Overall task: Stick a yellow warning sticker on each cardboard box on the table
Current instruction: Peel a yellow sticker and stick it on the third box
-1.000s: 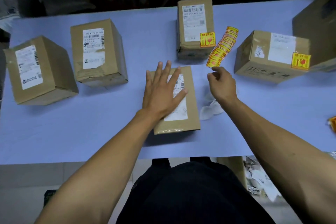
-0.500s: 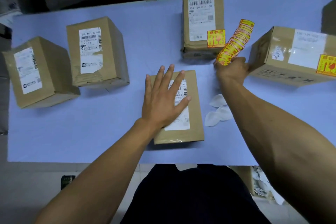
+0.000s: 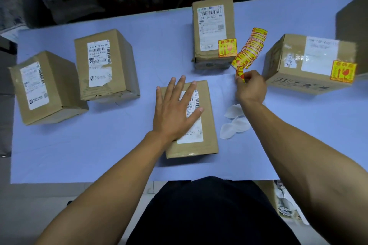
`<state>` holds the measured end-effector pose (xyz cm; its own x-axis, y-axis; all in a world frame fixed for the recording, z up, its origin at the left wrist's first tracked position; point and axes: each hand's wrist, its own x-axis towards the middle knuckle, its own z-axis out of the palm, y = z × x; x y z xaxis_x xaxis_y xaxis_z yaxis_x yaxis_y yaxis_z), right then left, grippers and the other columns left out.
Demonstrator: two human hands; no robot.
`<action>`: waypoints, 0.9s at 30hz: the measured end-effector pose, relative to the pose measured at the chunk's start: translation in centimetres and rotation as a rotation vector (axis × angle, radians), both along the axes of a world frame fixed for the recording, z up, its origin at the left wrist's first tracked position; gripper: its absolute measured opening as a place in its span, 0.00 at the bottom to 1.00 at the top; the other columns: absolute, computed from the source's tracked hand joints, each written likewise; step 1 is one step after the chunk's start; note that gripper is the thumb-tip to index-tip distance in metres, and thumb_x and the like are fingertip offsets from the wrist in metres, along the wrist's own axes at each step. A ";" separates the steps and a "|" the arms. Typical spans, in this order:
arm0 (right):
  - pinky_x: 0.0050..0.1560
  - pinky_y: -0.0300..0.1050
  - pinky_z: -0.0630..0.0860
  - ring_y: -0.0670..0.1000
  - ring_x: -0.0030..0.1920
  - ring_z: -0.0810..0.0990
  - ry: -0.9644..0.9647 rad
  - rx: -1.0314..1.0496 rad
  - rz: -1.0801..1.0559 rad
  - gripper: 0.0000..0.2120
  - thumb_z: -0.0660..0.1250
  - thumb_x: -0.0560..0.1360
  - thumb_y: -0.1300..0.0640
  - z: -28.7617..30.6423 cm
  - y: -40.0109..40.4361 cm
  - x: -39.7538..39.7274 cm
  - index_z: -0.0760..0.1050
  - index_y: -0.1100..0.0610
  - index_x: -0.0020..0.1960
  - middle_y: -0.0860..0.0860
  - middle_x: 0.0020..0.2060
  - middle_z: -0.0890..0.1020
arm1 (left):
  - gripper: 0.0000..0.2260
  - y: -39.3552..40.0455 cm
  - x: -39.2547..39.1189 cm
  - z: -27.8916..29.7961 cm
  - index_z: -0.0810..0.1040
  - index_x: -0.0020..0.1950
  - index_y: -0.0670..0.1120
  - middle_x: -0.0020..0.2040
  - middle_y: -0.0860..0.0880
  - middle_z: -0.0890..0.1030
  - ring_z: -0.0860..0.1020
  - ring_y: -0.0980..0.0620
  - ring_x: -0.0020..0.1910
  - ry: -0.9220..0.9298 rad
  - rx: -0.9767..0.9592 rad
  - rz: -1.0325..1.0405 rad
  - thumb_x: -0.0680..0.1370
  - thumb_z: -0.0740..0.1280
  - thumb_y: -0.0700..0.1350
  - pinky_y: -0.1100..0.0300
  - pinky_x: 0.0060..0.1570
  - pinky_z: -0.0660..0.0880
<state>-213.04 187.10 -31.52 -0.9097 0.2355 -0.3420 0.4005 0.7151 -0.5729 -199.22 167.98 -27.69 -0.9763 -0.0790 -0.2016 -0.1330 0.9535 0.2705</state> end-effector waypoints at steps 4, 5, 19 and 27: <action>0.49 0.45 0.73 0.54 0.49 0.81 0.099 -0.148 0.067 0.10 0.69 0.77 0.55 2.7 0.3 2.3 0.80 0.60 0.54 0.55 0.49 0.85 | 0.31 0.0 -0.1 0.8 0.54 0.81 0.54 0.83 0.49 0.51 0.45 0.47 0.81 -0.018 0.069 0.004 0.81 0.55 0.65 0.40 0.76 0.38; 0.48 0.43 0.73 0.52 0.47 0.81 0.125 -0.192 0.099 0.09 0.70 0.77 0.55 3.5 0.3 3.1 0.80 0.60 0.53 0.54 0.47 0.85 | 0.31 0.1 -0.1 1.2 0.57 0.81 0.53 0.83 0.49 0.52 0.45 0.47 0.81 -0.007 0.090 0.010 0.81 0.57 0.63 0.40 0.76 0.38; 0.49 0.42 0.78 0.46 0.49 0.80 0.214 -0.454 0.393 0.08 0.71 0.76 0.56 11.4 -1.5 12.3 0.80 0.52 0.55 0.46 0.48 0.84 | 0.06 4.9 1.1 7.9 0.78 0.44 0.38 0.38 0.46 0.79 0.77 0.52 0.39 0.189 1.169 0.515 0.79 0.66 0.38 0.52 0.43 0.77; 0.44 0.44 0.80 0.55 0.42 0.81 -0.224 -1.057 0.102 0.08 0.70 0.77 0.63 15.0 -0.6 13.6 0.81 0.54 0.41 0.56 0.38 0.82 | 0.05 3.7 4.3 10.6 0.79 0.53 0.42 0.39 0.48 0.84 0.80 0.52 0.32 0.072 1.556 0.539 0.82 0.64 0.37 0.60 0.38 0.79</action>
